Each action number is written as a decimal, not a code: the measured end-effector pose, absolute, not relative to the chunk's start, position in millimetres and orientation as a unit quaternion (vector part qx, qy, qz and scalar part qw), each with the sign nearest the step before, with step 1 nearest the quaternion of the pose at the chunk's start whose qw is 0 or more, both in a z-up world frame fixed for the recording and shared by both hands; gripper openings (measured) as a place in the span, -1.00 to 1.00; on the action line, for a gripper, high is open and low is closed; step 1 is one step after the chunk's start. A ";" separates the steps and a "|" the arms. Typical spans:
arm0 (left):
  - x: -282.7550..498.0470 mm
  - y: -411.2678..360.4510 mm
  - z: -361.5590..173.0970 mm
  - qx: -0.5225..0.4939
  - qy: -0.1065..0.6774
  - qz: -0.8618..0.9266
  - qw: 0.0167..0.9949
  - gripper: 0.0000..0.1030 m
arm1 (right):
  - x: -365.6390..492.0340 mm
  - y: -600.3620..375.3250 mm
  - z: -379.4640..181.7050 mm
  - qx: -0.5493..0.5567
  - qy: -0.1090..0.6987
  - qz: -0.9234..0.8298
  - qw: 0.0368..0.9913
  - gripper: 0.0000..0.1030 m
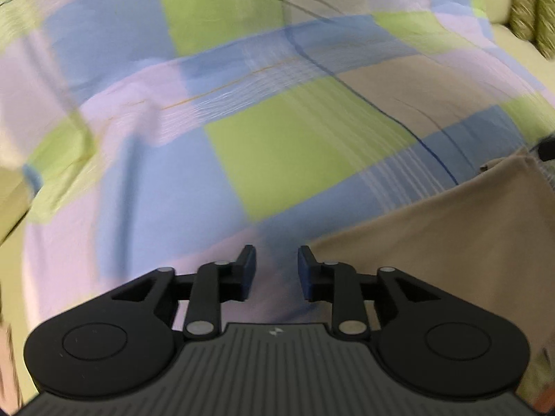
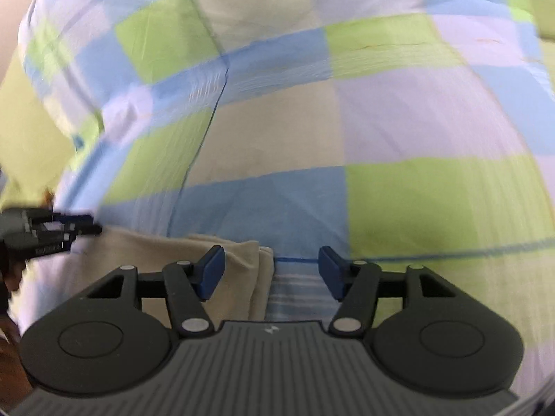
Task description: Fold clothes
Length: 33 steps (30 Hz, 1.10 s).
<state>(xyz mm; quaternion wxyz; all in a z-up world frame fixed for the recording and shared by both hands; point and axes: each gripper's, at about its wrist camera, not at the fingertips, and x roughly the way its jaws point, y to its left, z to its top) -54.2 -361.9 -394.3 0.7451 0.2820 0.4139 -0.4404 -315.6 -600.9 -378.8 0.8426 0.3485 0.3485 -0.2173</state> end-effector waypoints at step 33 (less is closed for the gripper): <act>-135.4 -342.7 -425.6 0.330 0.327 -0.564 0.683 0.03 | -308.3 -482.0 -397.9 0.218 0.442 -0.195 0.848 -0.71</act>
